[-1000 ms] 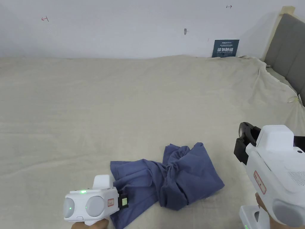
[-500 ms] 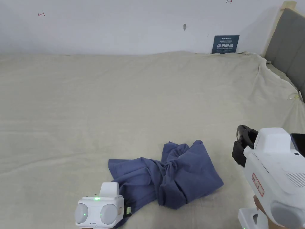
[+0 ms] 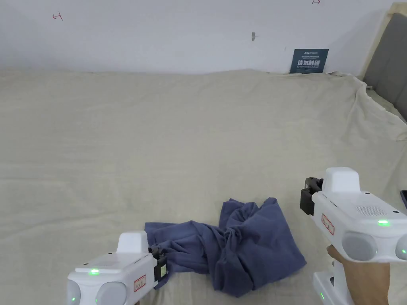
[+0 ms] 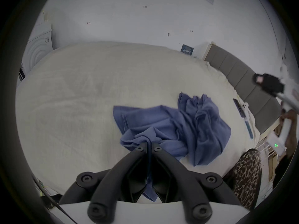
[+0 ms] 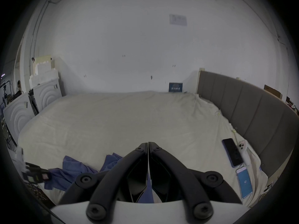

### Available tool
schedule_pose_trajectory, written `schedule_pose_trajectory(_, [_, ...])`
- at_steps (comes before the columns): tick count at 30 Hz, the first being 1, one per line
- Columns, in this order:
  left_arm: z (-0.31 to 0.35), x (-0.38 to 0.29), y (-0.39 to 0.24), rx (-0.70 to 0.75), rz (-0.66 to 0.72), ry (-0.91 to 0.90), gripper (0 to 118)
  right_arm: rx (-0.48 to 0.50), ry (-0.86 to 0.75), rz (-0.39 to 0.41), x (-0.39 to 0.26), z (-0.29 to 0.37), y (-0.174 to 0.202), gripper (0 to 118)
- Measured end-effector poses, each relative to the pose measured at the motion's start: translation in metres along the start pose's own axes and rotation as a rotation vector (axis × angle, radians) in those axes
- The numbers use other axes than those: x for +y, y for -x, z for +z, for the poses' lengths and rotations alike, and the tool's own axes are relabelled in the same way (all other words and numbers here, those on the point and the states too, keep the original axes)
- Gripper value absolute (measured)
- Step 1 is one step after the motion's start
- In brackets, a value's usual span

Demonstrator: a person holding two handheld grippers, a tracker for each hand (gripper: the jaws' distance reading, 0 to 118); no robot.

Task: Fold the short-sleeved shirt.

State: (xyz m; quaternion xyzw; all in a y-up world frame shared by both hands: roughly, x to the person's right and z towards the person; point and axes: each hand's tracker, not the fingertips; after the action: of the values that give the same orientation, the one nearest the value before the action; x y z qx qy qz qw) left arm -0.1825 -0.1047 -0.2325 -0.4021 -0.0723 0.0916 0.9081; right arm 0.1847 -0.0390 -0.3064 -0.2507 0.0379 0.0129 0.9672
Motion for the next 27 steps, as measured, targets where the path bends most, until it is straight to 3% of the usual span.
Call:
schedule_pose_trajectory(1, [0.001, 0.003, 0.001, -0.005, 0.003, -0.008, 2, 0.005, 0.033, -0.014, 0.0, -0.015, -0.001, 2])
schedule_pose_trajectory(2, [0.001, 0.004, 0.002, -0.008, 0.003, -0.012, 2, 0.013, 0.065, -0.025, 0.0, -0.029, -0.003, 11])
schedule_pose_trajectory(4, [-0.001, 0.007, 0.003, -0.011, 0.0, -0.016, 2, 0.02, 0.159, -0.045, -0.002, -0.063, -0.005, 50])
schedule_pose_trajectory(5, [-0.001, 0.008, 0.004, -0.017, 0.0, -0.016, 2, 0.026, 0.204, -0.042, -0.004, -0.079, -0.005, 75])
schedule_pose_trajectory(6, [-0.002, 0.009, 0.005, -0.023, -0.001, -0.014, 2, 0.029, 0.222, -0.041, -0.007, -0.091, -0.006, 84])
schedule_pose_trajectory(11, [-0.009, 0.011, 0.01, -0.037, 0.005, -0.004, 2, 0.021, 0.392, -0.05, -0.02, -0.155, -0.004, 90])
schedule_pose_trajectory(14, [-0.011, 0.012, 0.013, -0.041, 0.015, 0.003, 2, 0.047, 0.49, -0.055, -0.031, -0.184, -0.002, 88])
schedule_pose_trajectory(16, [-0.013, 0.012, 0.015, -0.046, 0.022, 0.004, 2, 0.053, 0.522, -0.05, -0.037, -0.195, 0.001, 81])
schedule_pose_trajectory(18, [-0.013, 0.011, 0.015, -0.047, 0.024, 0.006, 2, 0.08, 0.557, -0.066, -0.043, -0.201, 0.004, 56])
schedule_pose_trajectory(20, [-0.014, 0.01, 0.016, -0.048, 0.026, 0.011, 2, 0.13, 0.573, -0.118, -0.047, -0.201, 0.003, 18])
schedule_pose_trajectory(22, [-0.014, 0.01, 0.017, -0.048, 0.028, 0.012, 2, 0.157, 0.542, -0.151, -0.046, -0.193, 0.003, 13])
schedule_pose_trajectory(27, [-0.009, 0.008, 0.018, -0.06, 0.043, 0.004, 2, 0.144, 0.448, -0.059, -0.033, -0.153, 0.002, 11])
